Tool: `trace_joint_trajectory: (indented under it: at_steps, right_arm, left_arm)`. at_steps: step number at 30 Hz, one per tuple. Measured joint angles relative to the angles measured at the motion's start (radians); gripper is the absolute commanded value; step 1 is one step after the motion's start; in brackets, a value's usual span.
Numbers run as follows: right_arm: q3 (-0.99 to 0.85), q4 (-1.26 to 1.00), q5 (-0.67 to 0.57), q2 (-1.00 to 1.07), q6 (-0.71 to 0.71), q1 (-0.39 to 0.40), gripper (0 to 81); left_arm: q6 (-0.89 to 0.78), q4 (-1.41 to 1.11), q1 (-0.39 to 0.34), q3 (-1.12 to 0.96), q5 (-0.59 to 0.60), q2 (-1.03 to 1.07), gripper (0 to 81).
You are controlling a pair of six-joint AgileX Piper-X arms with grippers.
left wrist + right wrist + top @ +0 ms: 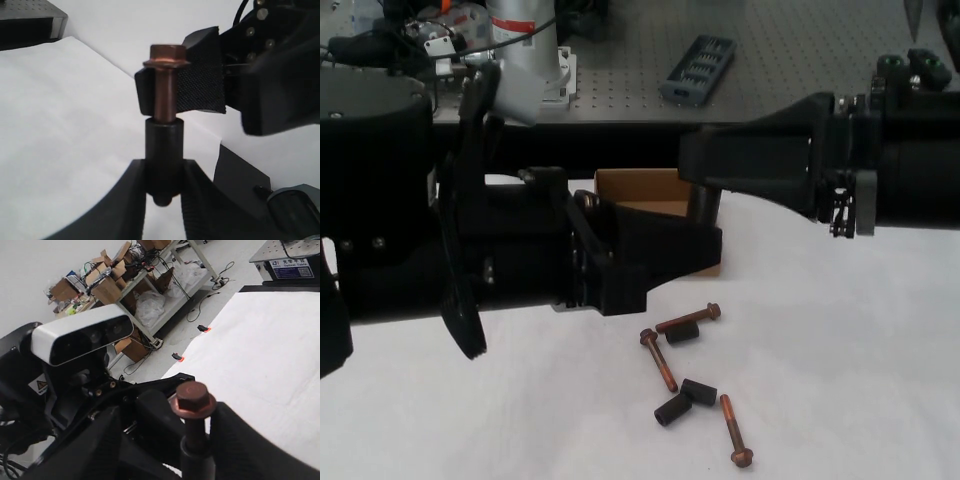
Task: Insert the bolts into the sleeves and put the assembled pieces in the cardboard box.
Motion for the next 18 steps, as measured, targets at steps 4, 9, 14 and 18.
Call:
trace_joint_trajectory:
  at_steps: [4, 9, 14, 18]
  right_arm:
    - [0.017, 0.11, -0.007, 0.0, -0.042, 0.013, 40.6]
    - [0.033, 0.177, -0.018, 0.013, -0.044, 0.026, 40.6]
    - [0.033, 0.177, -0.018, 0.013, -0.047, 0.026, 40.6]
    - [0.033, 0.177, -0.027, 0.013, -0.047, 0.026, 40.6]
  left_arm:
    - [0.0, 0.0, 0.0, 0.002, 0.0, 0.0, 0.6]
    - [0.0, -0.069, 0.003, -0.015, -0.052, 0.0, 0.6]
    - [0.0, -0.138, 0.008, -0.032, -0.081, -0.009, 0.6]
    - [0.0, -0.134, 0.008, -0.032, -0.084, -0.009, 0.6]
